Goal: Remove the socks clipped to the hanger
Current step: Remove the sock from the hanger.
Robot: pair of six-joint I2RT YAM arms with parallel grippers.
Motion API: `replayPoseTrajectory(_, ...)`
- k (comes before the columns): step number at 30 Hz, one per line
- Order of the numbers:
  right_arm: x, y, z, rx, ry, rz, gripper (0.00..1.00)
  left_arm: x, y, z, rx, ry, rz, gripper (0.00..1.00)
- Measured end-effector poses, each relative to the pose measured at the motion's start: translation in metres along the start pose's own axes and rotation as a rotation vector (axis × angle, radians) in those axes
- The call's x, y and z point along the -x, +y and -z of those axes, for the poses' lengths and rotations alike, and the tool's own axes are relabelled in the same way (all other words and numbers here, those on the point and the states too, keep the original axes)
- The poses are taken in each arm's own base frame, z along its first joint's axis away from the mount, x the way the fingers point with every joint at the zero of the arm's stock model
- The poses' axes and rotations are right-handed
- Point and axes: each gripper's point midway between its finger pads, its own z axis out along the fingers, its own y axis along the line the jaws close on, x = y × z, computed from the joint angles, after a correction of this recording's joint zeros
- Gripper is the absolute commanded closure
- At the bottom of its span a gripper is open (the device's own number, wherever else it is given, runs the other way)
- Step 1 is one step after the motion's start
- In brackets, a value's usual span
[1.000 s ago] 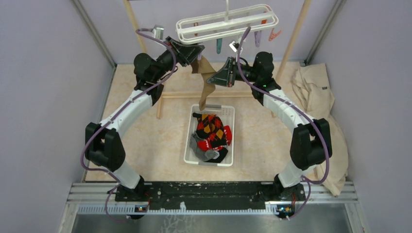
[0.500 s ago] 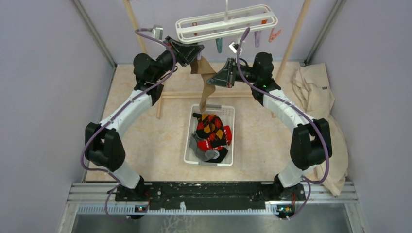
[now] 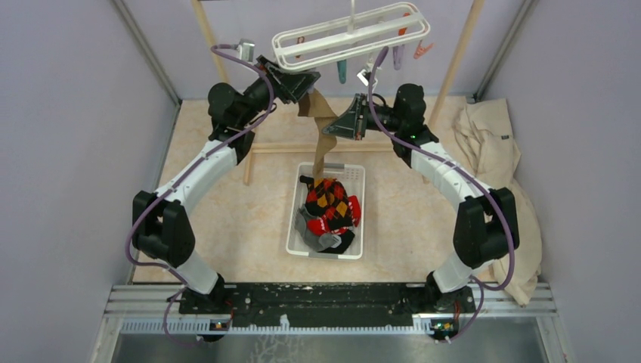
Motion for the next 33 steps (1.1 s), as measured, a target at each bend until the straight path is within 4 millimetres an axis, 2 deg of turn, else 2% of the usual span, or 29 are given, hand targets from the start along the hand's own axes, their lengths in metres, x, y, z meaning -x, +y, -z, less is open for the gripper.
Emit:
replayPoseTrajectory(1, 0.0, 0.0, 0.0, 0.0, 0.001, -0.001, 1.0, 0.0, 0.0, 0.0, 0.0, 0.0, 0.0, 0.37)
replayPoseTrajectory(5, -0.001, -0.001, 0.0, -0.002, 0.001, 0.004, 1.0, 0.0, 0.0, 0.0, 0.001, 0.001, 0.001, 0.54)
replayPoseTrajectory(14, -0.001, -0.001, 0.0, -0.003, 0.004, 0.007, 1.0, 0.002, 0.001, 0.001, 0.0, -0.002, 0.002, 0.72)
replayPoseTrajectory(27, -0.01, -0.013, 0.002, -0.065, 0.022, -0.009, 1.0, 0.003, 0.001, 0.001, -0.005, -0.007, 0.004, 0.73)
replayPoseTrajectory(33, -0.029, -0.016, 0.014, -0.136, 0.037, -0.016, 1.0, 0.003, 0.001, 0.001, -0.005, -0.009, 0.005, 0.71)
